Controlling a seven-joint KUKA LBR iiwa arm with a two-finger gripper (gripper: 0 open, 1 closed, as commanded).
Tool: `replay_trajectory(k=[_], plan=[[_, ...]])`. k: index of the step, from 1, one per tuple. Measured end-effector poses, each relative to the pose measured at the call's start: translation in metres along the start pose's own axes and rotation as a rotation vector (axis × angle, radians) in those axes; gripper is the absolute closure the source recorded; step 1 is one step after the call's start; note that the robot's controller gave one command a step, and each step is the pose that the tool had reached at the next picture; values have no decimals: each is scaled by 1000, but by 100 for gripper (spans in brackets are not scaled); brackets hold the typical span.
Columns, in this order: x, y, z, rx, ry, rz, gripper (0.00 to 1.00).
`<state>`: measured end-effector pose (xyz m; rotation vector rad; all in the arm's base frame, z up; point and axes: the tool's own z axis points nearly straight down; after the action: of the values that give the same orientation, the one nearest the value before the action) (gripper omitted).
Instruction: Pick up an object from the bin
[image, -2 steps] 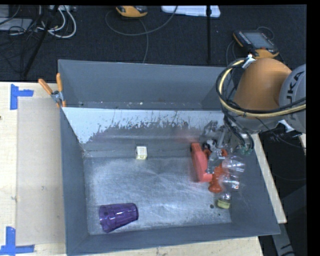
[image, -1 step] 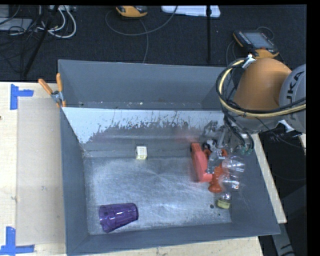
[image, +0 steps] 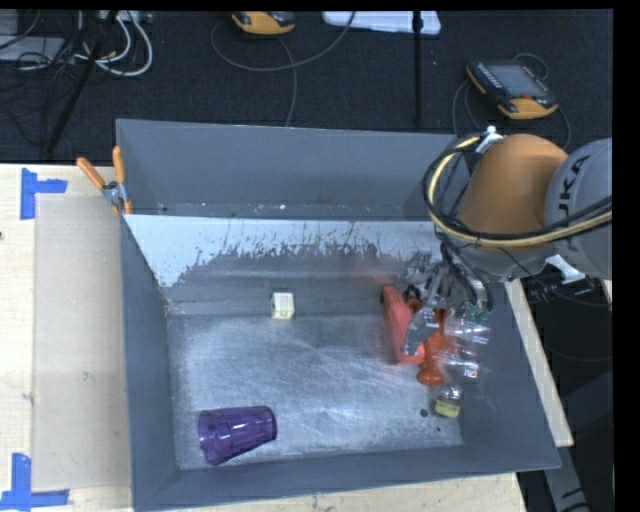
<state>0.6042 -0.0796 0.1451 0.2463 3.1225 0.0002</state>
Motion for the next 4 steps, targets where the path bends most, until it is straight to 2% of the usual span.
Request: replay_trajectory(k=[1, 2, 3, 4], plan=[[11, 9, 29, 0, 5, 214, 0], [3, -3, 31, -2, 2, 251, 0], [-9, -24, 45, -1, 3, 471, 0], [-7, -50, 64, -7, 10, 595, 0]])
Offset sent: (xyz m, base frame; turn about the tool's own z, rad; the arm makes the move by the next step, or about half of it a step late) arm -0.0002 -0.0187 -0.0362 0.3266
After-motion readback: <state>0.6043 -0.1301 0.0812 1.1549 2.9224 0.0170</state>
